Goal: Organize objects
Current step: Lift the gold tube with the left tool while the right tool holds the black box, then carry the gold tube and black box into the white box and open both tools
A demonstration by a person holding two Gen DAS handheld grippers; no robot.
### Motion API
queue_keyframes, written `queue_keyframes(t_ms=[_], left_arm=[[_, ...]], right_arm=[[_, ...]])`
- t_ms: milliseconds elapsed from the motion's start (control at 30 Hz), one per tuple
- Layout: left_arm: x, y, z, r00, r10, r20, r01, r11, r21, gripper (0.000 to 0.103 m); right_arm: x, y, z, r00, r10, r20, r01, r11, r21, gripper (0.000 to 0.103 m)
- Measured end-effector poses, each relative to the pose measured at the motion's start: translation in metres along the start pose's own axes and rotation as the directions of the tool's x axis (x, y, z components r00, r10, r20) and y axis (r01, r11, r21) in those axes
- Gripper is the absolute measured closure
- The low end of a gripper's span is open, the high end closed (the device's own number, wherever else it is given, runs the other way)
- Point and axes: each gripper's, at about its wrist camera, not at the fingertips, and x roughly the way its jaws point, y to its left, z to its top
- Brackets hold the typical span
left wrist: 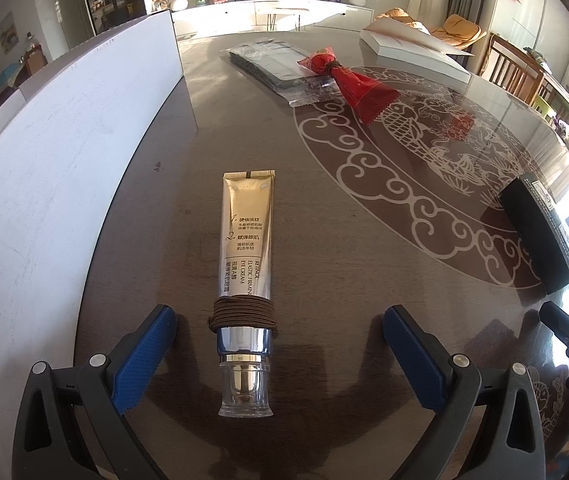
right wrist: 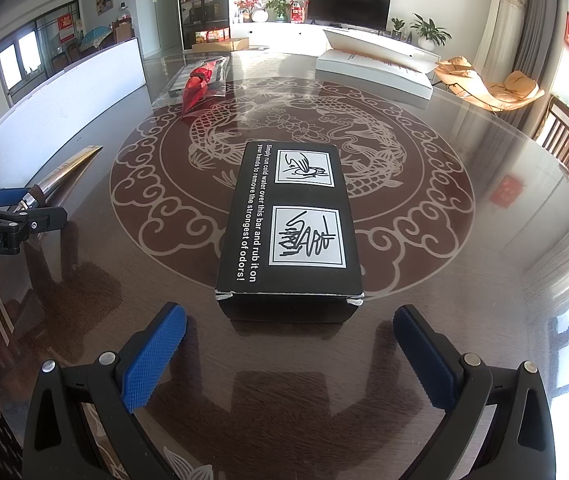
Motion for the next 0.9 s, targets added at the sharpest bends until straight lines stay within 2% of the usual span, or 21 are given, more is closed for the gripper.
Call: queue_keyframes(t_ms=[167, 233, 300, 333, 367, 400, 433, 467, 500, 567, 667, 733, 800, 833, 900], left_arm=[[0.000, 0.000, -0.002, 1.000, -0.012, 0.003, 0.012, 1.000, 0.022, 0.000], [-0.002, 0.000, -0.004, 0.999, -0.035, -0.002, 0.035, 0.997, 0.064, 0.000], [-0.002, 0.001, -0.004, 0.998, -0.060, 0.013, 0.058, 0.993, 0.100, 0.000], [-0.003, 0.001, -0.005, 0.998, -0.063, 0.026, 0.060, 0.992, 0.110, 0.005], [-0.006, 0.002, -0.004, 0.997, -0.069, 0.046, 0.063, 0.992, 0.113, 0.025], [-0.009, 0.002, -0.003, 0.995, -0.074, 0.062, 0.067, 0.991, 0.115, 0.037], [-0.011, 0.003, -0.003, 0.995, -0.074, 0.069, 0.066, 0.991, 0.116, 0.057], [-0.012, 0.005, -0.003, 0.994, -0.081, 0.075, 0.073, 0.991, 0.114, 0.069], [-0.012, 0.007, -0.002, 0.994, -0.078, 0.081, 0.069, 0.992, 0.108, 0.073], [-0.013, 0.012, -0.002, 0.991, -0.102, 0.089, 0.095, 0.992, 0.082, 0.075], [-0.016, 0.018, -0.002, 0.986, -0.138, 0.094, 0.134, 0.990, 0.049, 0.075], [-0.021, 0.020, -0.003, 0.982, -0.152, 0.112, 0.149, 0.988, 0.036, 0.075], [-0.026, 0.024, -0.002, 0.976, -0.167, 0.137, 0.166, 0.986, 0.021, 0.075], [-0.029, 0.027, -0.001, 0.973, -0.176, 0.149, 0.176, 0.984, 0.012, 0.075], [-0.035, 0.031, -0.001, 0.964, -0.198, 0.175, 0.202, 0.979, -0.008, 0.075]], right_arm=[[0.000, 0.000, 0.000, 1.000, -0.001, 0.000, 0.001, 1.000, -0.001, 0.000], [0.000, 0.000, 0.000, 1.000, -0.002, 0.001, 0.002, 1.000, -0.002, 0.000], [-0.008, 0.002, -0.001, 0.999, -0.013, 0.039, 0.013, 1.000, -0.009, 0.000], [-0.016, 0.003, -0.002, 0.997, -0.003, 0.077, 0.004, 1.000, -0.020, 0.000], [-0.023, 0.006, -0.002, 0.994, 0.024, 0.107, -0.021, 0.999, -0.031, 0.000], [-0.025, 0.008, 0.000, 0.993, 0.055, 0.106, -0.051, 0.998, -0.039, 0.000], [-0.025, 0.012, 0.007, 0.994, 0.076, 0.084, -0.072, 0.996, -0.049, 0.000], [-0.024, 0.016, 0.016, 0.995, 0.078, 0.064, -0.073, 0.995, -0.069, 0.000], [-0.024, 0.020, 0.028, 0.996, 0.068, 0.054, -0.063, 0.994, -0.094, 0.000], [-0.017, 0.023, 0.055, 0.999, 0.035, 0.015, -0.033, 0.991, -0.127, 0.000], [0.010, 0.022, 0.091, 0.992, -0.021, -0.123, 0.004, 0.990, -0.140, 0.000], [0.031, 0.016, 0.100, 0.971, -0.070, -0.231, 0.038, 0.990, -0.138, 0.000], [0.046, 0.009, 0.098, 0.944, -0.053, -0.324, 0.020, 0.994, -0.104, 0.001], [0.050, 0.005, 0.094, 0.935, -0.033, -0.353, 0.004, 0.997, -0.083, 0.004], [0.048, -0.002, 0.089, 0.939, 0.028, -0.344, -0.036, 0.999, -0.018, 0.044]])
